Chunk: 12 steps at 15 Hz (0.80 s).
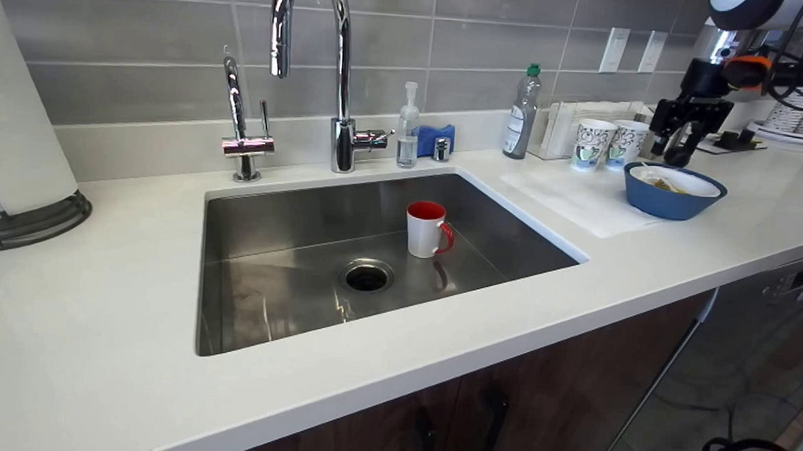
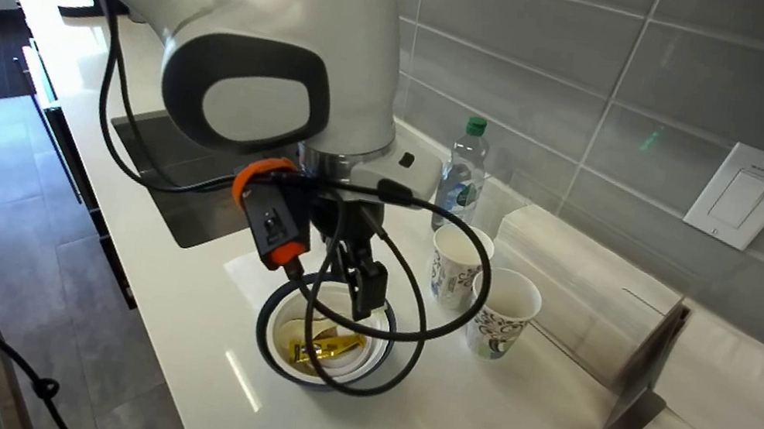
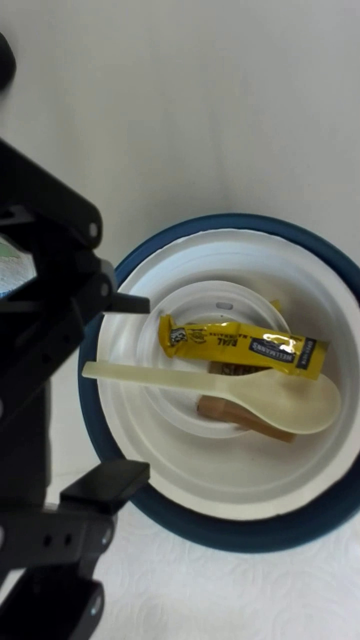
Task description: Put the spoon into the cup on the right
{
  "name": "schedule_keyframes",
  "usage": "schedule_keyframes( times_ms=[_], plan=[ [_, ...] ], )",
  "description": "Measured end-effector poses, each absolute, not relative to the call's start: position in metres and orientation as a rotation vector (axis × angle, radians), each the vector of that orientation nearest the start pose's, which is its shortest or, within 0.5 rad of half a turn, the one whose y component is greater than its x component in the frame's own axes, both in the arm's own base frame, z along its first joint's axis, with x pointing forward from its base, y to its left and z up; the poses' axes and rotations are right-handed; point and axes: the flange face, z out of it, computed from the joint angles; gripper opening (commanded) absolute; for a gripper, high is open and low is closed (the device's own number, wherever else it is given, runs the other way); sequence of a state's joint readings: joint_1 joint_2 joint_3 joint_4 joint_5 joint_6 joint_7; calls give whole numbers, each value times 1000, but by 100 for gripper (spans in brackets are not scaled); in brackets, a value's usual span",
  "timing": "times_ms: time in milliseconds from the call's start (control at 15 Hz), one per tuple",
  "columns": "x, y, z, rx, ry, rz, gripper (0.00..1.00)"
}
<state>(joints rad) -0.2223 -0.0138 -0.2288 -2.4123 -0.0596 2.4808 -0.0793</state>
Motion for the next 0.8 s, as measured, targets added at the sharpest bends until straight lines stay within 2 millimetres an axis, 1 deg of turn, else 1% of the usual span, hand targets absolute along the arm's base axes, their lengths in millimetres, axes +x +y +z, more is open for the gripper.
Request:
schedule_keyframes(
  times_ms=[67,133,200,400,467,600,667,733,800],
  plan=[
    [448,-217,320,-3156,524,-121,54],
    [451,-219,317,-3160,528,-131,49],
    [453,-221,314,-3163,529,-142,47],
    [459,-223,306,-3172,531,-168,34],
    [460,-224,303,-3174,531,-172,34],
    [461,-224,297,-3177,531,-167,25],
    [461,-224,294,-3177,531,-161,27],
    [462,-224,292,-3178,531,-154,32],
    [463,-225,290,-3179,531,-150,33]
  ],
)
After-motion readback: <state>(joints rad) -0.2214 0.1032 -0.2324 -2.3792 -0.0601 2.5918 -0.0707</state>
